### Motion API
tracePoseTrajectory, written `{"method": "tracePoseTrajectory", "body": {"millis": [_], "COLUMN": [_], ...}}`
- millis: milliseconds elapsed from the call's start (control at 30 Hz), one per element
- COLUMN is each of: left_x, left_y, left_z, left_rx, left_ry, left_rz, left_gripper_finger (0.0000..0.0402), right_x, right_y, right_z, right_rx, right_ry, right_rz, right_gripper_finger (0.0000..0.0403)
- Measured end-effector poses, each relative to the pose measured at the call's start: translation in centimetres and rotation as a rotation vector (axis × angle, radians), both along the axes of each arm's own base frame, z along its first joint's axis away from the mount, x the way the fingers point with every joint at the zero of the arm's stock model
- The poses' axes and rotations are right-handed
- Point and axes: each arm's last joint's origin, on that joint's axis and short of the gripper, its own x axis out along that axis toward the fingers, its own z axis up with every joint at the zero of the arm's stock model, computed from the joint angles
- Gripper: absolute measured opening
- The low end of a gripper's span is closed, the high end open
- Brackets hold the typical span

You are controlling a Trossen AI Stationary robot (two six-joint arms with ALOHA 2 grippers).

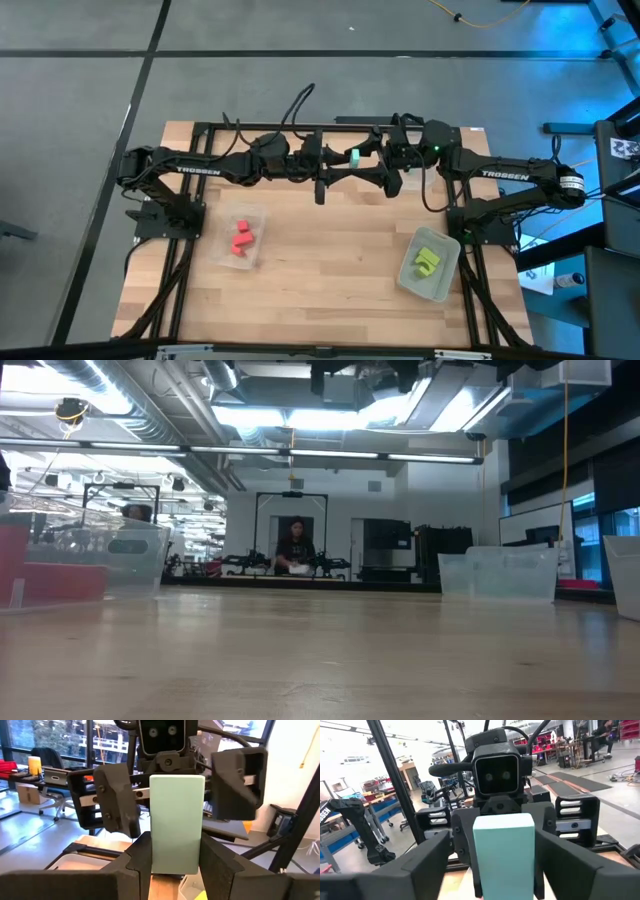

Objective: Sort & place blocks by color
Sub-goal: Put the light blue block into the top transparent bin

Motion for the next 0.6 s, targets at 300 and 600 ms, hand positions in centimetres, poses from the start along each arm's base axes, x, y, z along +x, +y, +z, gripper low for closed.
{"method": "tracePoseTrajectory", "body": {"millis": [300, 600], "left_x": [0.01, -0.03], "left_y": [-0.09, -0.04], "left_z": [0.0, 0.04], "left_rx": [0.014, 0.001], "left_ry": [0.001, 0.002], "left_rz": [-0.002, 0.003], "left_gripper_finger": [0.0118, 0.0169], "right_x": [0.0, -0.02], "right_y": [0.0, 0.01], "right_z": [-0.03, -0.06], "right_rx": [0.012, 0.018], "right_ry": [0.005, 0.009], "right_rz": [0.008, 0.02], "right_gripper_finger": [0.0166, 0.0139]}}
